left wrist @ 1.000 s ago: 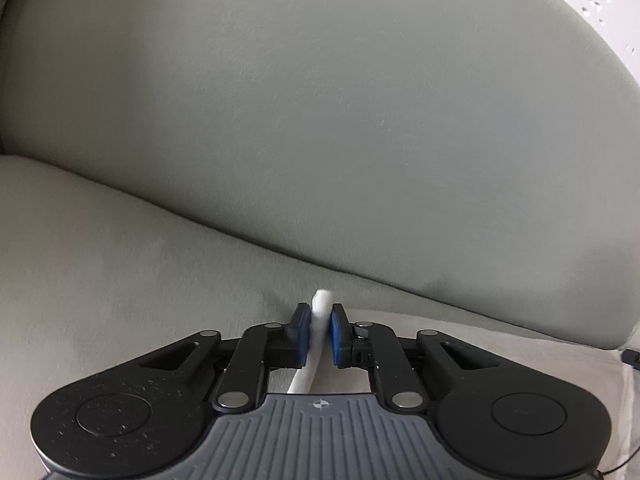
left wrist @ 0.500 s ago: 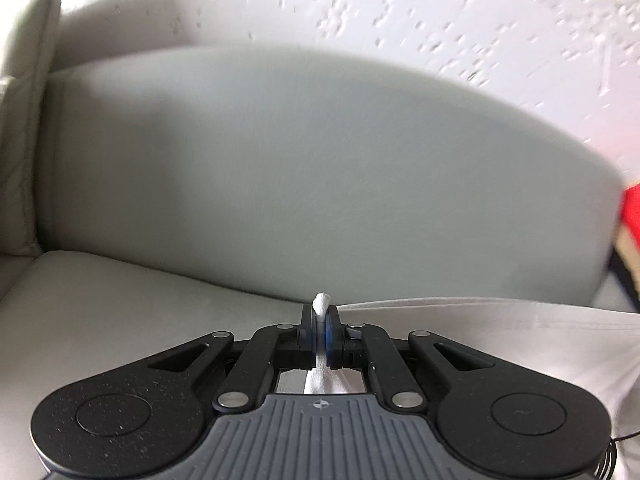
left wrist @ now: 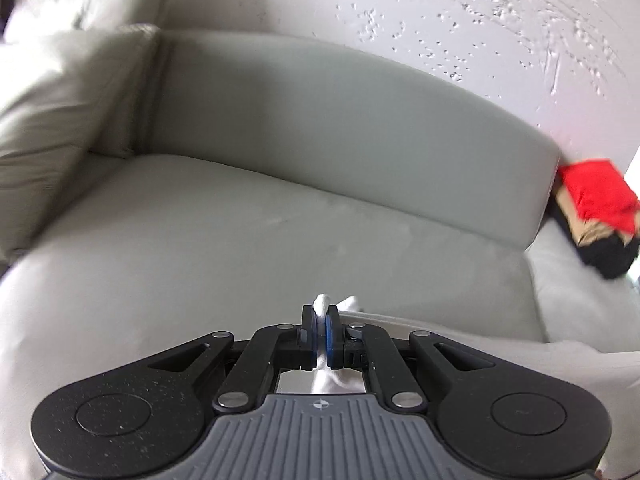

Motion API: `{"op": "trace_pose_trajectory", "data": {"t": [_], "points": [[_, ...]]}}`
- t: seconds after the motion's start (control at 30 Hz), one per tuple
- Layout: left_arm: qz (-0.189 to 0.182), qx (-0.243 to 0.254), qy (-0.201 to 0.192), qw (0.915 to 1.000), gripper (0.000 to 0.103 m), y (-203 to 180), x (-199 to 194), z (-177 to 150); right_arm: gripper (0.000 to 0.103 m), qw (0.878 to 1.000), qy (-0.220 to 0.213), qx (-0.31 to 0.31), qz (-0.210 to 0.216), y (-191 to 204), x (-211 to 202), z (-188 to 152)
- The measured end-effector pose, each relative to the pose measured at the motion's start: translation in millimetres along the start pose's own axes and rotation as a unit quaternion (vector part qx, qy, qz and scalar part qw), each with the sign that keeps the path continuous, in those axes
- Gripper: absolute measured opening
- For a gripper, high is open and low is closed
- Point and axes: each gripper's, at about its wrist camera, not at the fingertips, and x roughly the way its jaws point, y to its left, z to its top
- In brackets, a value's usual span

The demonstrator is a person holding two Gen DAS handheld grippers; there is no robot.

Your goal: Fold clothes

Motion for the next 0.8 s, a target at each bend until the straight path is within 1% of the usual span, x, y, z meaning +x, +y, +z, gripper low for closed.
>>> {"op": "trace_pose_trajectory", "data": {"t": [0.13, 0.2, 0.23, 0.27, 0.3, 0.33, 0.37, 0.4, 0.47, 0.6, 0.67, 0.73, 0.8], "points": [[0.036, -0.002, -0.003, 0.9993, 0.004, 7, -15, -45, 0.004, 0.999, -0.001, 0.032, 0.029, -34, -2, -42], [0.053, -0.003, -0.005, 0.9986, 0.004, 10, -22, -66, 0.004, 0.998, 0.004, 0.062, 0.025, -49, 1, -51], [0.045, -0.008, -0.015, 0.9989, 0.004, 13, -26, -57, 0.004, 0.997, 0.006, 0.078, 0.023, -57, 3, -56], [0.037, -0.011, -0.025, 0.9989, 0.004, 15, -30, -49, 0.004, 0.996, 0.0, 0.085, 0.037, -59, -3, -56], [0.041, -0.002, -0.029, 0.9988, 0.004, 4, -30, -54, 0.004, 0.997, -0.008, 0.074, 0.039, -56, -7, -55], [0.046, 0.011, -0.033, 0.9984, 0.004, -1, -28, -59, 0.004, 0.998, -0.017, 0.055, 0.032, -53, -10, -54], [0.046, 0.025, -0.037, 0.9979, 0.004, -4, -31, -61, 0.004, 0.998, -0.019, 0.049, 0.032, -53, -12, -54], [0.043, 0.036, -0.043, 0.9975, 0.004, -15, -17, -68, 0.004, 0.998, -0.022, 0.044, 0.032, -52, -13, -55], [0.031, 0.048, -0.047, 0.9973, 0.004, -14, -14, -80, 0.004, 0.998, -0.024, 0.037, 0.032, -53, -17, -56], [0.038, 0.054, -0.039, 0.9971, 0.004, -8, -14, -89, 0.004, 0.999, -0.022, 0.018, 0.031, -55, -26, -60], [0.046, 0.054, -0.026, 0.9972, 0.005, -7, -14, -93, 0.004, 0.999, -0.02, 0.006, 0.03, -56, -30, -62], [0.055, 0.054, -0.012, 0.997, 0.005, -6, -15, -97, 0.004, 1.0, -0.008, -0.004, 0.023, -56, -31, -67], [0.081, 0.073, 0.013, 0.9939, 0.005, -11, -10, -98, 0.004, 1.0, 0.012, -0.019, 0.0, -53, -26, -73]]}}
